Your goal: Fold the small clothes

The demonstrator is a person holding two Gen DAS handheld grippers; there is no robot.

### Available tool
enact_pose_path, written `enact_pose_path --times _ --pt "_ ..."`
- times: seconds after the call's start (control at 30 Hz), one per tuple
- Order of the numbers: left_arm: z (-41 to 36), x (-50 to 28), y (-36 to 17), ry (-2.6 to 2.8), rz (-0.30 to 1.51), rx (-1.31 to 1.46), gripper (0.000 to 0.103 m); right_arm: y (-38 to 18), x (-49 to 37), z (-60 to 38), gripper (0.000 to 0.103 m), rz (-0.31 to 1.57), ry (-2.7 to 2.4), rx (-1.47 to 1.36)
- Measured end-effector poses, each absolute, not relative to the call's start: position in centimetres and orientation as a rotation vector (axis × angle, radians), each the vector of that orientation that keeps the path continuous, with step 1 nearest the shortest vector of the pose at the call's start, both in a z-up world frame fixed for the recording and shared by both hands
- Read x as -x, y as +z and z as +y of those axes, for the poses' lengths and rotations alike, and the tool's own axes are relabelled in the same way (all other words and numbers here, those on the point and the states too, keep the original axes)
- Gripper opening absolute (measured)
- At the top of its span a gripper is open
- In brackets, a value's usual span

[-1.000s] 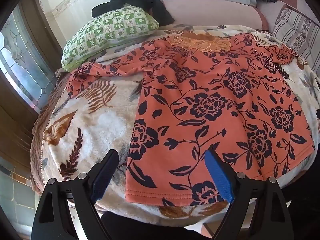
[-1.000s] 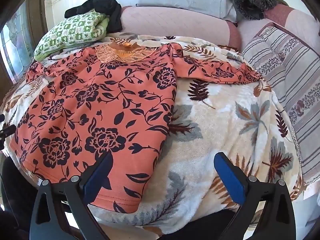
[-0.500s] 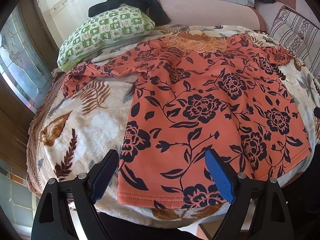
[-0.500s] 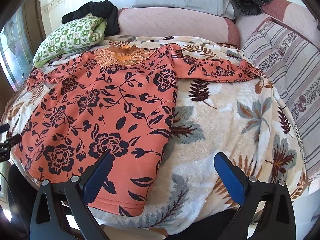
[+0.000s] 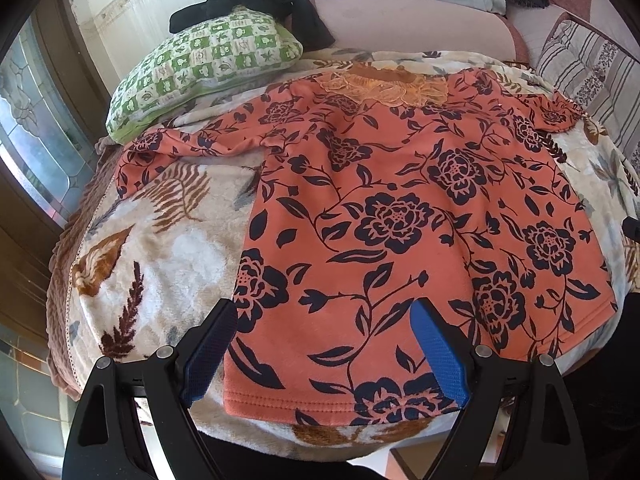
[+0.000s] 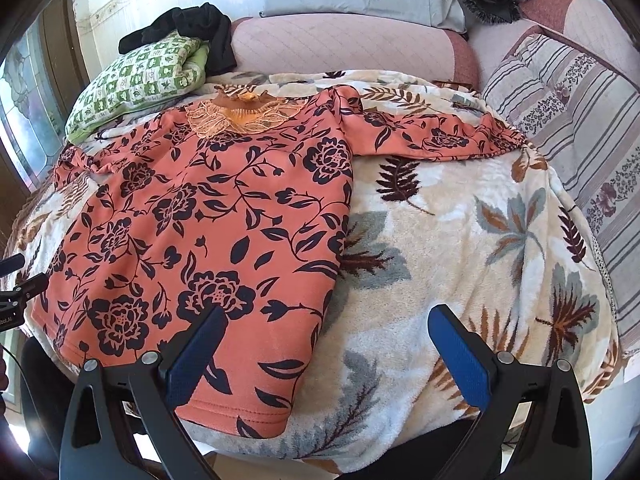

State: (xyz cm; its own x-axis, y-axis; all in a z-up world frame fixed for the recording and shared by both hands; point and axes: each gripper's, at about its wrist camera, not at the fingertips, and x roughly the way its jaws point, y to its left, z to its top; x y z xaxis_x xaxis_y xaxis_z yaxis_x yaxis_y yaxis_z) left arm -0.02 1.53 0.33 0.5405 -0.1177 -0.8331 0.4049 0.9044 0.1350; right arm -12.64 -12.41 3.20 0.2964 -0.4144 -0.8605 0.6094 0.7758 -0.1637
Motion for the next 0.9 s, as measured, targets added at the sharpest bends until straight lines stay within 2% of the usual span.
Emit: enact_pose_path --times 0.9 --pt "1.04 -0.41 -0.18 -0.353 0.983 -0.316 0.088 2.42 12.74 -12.87 0.102 1.079 -0.676 -0.237"
